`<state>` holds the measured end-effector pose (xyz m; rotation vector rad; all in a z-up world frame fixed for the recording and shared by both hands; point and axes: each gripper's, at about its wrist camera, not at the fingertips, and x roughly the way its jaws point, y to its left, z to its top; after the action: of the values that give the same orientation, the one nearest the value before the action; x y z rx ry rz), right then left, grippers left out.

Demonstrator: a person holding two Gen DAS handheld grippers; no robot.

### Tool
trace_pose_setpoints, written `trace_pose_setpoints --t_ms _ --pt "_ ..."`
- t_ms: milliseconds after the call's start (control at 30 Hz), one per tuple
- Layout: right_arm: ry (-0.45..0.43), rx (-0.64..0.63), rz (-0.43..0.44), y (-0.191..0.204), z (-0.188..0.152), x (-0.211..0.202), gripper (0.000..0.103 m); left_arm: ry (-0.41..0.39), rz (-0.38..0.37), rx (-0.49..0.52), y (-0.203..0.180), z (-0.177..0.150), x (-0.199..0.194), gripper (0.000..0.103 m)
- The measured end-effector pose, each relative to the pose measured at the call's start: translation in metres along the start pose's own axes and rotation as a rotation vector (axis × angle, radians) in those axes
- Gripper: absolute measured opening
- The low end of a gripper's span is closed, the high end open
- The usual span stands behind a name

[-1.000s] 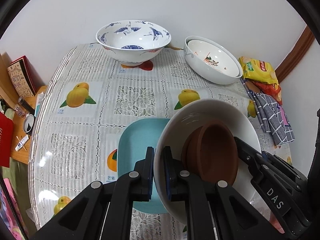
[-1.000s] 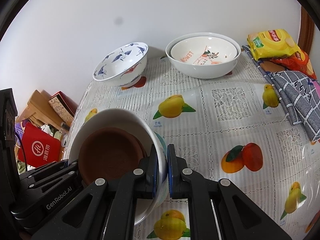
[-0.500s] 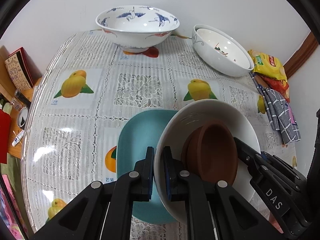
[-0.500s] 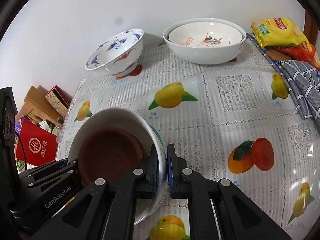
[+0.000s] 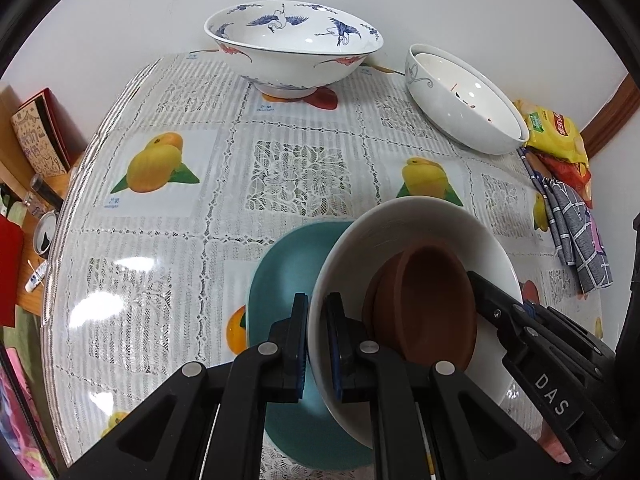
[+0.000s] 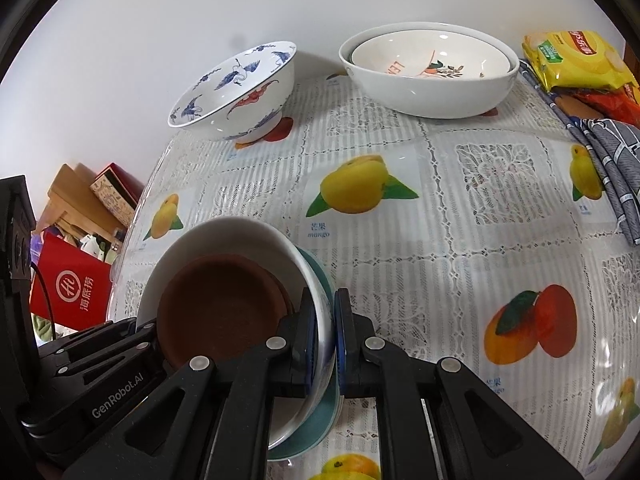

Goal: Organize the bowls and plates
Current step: 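Lower the white bowl onto the teal plate stack with both grippers, then open both grippers to release the white bowl and withdraw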

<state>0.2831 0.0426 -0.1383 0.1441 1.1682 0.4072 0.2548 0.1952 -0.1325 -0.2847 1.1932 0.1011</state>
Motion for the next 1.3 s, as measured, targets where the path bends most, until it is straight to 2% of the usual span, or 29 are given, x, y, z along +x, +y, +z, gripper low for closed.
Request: trace_pose_setpoints --t_ms 533,733,967,1200,1300 --pt "-0.008 -0.027 0.016 0.003 -0.003 0.004 0.01 -0.026 0.029 0.016 0.001 -0.002 0.0 0.011" --pt "-0.001 -0.036 0.019 0.003 -0.002 0.004 0.01 -0.006 0.01 0.004 0.003 -0.004 0.003 0.013" --pt "0.007 -0.05 0.005 0.005 -0.002 0.004 0.012 0.007 0.022 0.002 0.003 -0.007 0.001 0.014" --pt "-0.042 -0.097 -0.019 0.008 -0.005 -0.017 0.015 -0.01 0.047 0.023 -0.003 -0.011 -0.01 0.016" --pt "-0.034 -0.102 -0.012 0.007 -0.007 -0.022 0.015 -0.018 0.056 0.019 -0.004 -0.013 -0.02 0.017"
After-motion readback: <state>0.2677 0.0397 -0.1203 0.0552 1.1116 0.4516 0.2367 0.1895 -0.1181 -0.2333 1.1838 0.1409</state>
